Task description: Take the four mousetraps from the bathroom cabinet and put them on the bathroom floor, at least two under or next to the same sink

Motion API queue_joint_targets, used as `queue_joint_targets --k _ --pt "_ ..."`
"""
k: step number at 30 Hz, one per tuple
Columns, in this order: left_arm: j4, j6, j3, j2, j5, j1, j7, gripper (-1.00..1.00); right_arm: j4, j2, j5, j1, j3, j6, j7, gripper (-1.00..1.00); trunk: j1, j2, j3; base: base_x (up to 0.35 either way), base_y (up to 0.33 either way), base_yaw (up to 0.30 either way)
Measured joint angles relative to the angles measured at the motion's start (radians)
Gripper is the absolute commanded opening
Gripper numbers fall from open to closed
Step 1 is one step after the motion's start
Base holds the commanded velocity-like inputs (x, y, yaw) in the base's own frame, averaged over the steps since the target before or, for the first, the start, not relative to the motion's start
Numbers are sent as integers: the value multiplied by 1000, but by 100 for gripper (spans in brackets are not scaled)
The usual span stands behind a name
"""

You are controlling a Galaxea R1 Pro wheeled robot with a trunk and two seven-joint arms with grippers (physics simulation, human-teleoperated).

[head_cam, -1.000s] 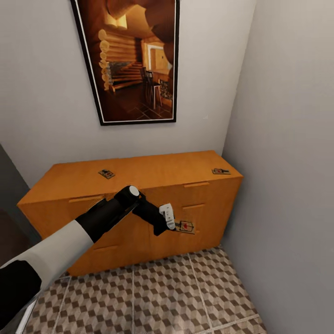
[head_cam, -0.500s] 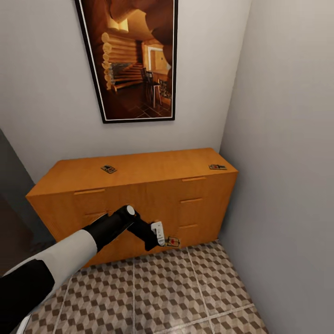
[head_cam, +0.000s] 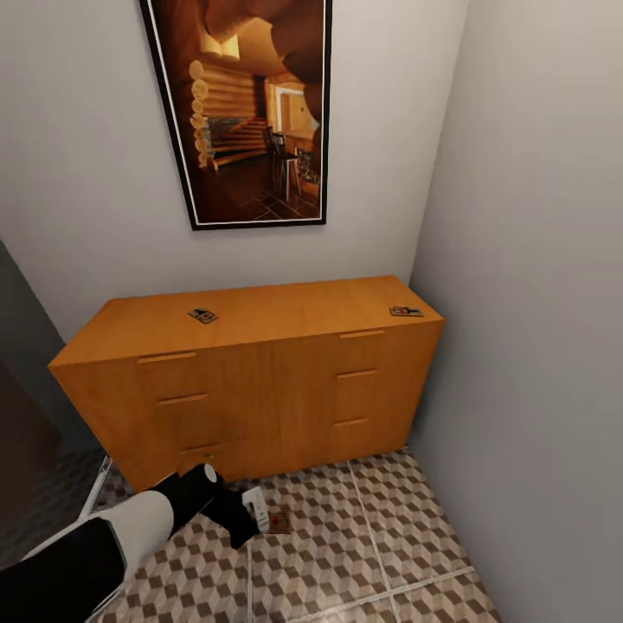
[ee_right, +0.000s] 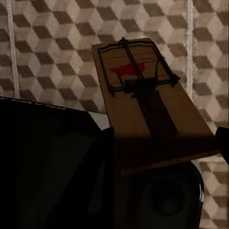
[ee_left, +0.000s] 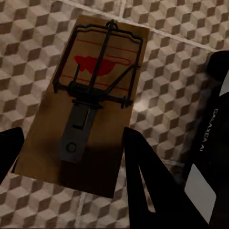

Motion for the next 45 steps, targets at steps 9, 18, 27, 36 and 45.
queue_joint_targets --k 9,18,27,36,45 --pt "128 -28 6 6 24 84 132 -100 -92 -2 0 0 0 1 -62 -100 0 0 0 0 0 0" --pt "141 -36 12 36 334 221 392 -100 -207 -34 -3 0 -3 5 -75 -100 0 0 0 0 0 0" --pt "142 -249 15 92 459 336 440 -100 -344 -41 -2 0 -8 40 -78 -100 0 0 0 0 0 0" --pt "143 -478 14 128 684 436 632 -100 -499 -40 -2 0 -12 195 -76 -100 0 0 0 0 0 0" --pt "144 -773 12 80 929 496 987 -100 -583 -39 -10 0 -16 236 -93 -100 0 0 0 0 0 0"
